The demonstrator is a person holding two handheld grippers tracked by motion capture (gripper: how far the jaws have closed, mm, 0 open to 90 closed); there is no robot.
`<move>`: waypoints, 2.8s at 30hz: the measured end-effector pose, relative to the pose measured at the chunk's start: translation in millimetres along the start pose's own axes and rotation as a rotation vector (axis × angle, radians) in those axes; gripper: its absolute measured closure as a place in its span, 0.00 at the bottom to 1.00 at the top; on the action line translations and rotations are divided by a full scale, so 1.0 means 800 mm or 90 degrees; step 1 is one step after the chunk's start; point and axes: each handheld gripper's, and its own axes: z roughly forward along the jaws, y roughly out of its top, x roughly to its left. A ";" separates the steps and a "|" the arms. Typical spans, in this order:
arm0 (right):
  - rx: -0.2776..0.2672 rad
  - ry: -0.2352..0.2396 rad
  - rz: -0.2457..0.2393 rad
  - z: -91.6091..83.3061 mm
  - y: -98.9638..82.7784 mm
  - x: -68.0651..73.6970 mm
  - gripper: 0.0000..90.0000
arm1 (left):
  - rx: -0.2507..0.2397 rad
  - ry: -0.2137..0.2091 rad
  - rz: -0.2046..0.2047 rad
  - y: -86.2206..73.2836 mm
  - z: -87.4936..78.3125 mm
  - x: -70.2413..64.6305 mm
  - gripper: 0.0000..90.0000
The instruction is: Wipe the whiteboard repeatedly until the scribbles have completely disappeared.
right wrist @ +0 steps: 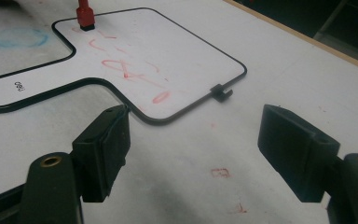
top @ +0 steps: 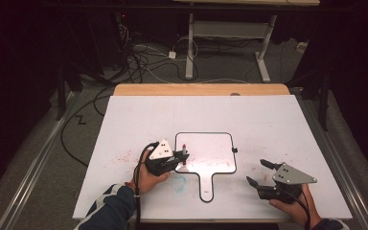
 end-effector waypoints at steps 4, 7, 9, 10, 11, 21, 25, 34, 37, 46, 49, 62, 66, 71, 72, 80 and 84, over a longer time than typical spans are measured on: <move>0.004 0.000 0.000 0.000 -0.001 0.000 0.29 | -0.003 0.004 -0.003 -0.006 -0.007 0.001 0.88; 0.003 0.001 -0.001 0.000 0.000 0.000 0.29 | -0.005 -0.001 -0.007 -0.006 -0.006 -0.004 0.88; 0.006 0.002 0.001 0.001 0.000 0.000 0.29 | -0.009 -0.003 -0.010 -0.004 -0.002 -0.006 0.88; 0.006 0.002 -0.001 0.002 0.000 0.000 0.29 | -0.012 -0.010 -0.012 -0.003 0.001 -0.008 0.88; 0.007 0.003 -0.001 0.002 0.000 0.001 0.29 | -0.014 -0.015 -0.010 -0.001 0.005 -0.010 0.88; 0.010 0.011 -0.006 0.004 0.001 0.002 0.29 | -0.019 -0.062 0.014 0.028 0.052 -0.034 0.88; 0.011 0.011 -0.006 0.004 0.001 0.002 0.29 | -0.004 -0.062 0.050 0.045 0.076 -0.046 0.88; 0.012 0.012 -0.004 0.003 -0.001 0.000 0.29 | -0.013 -0.117 0.070 0.071 0.123 -0.067 0.88; 0.011 0.013 -0.006 0.002 -0.002 0.000 0.29 | -0.014 -0.117 0.069 0.071 0.124 -0.065 0.88; 0.013 0.008 -0.009 0.001 -0.002 0.000 0.29 | 0.001 -0.078 0.068 0.057 0.094 -0.047 0.88; 0.013 0.010 -0.011 0.001 -0.002 0.000 0.29 | 0.013 -0.060 0.083 0.052 0.080 -0.046 0.88; 0.016 0.014 -0.020 0.003 0.001 0.002 0.29 | 0.013 -0.015 0.041 0.010 0.013 -0.018 0.88; 0.023 0.015 -0.017 0.003 0.001 0.004 0.29 | 0.011 -0.001 0.029 0.001 -0.001 -0.013 0.88; 0.025 0.014 -0.018 0.004 0.001 0.004 0.29 | 0.009 0.005 0.019 -0.008 -0.014 -0.012 0.88; 0.026 0.014 -0.018 0.004 0.001 0.004 0.29 | 0.010 0.006 0.021 -0.009 -0.016 -0.013 0.88; 0.028 0.015 -0.020 0.006 0.001 0.005 0.29 | 0.004 0.009 0.019 -0.003 -0.004 -0.017 0.88; 0.029 0.018 -0.023 0.007 0.001 0.005 0.29 | 0.006 0.003 0.039 0.014 0.015 -0.019 0.88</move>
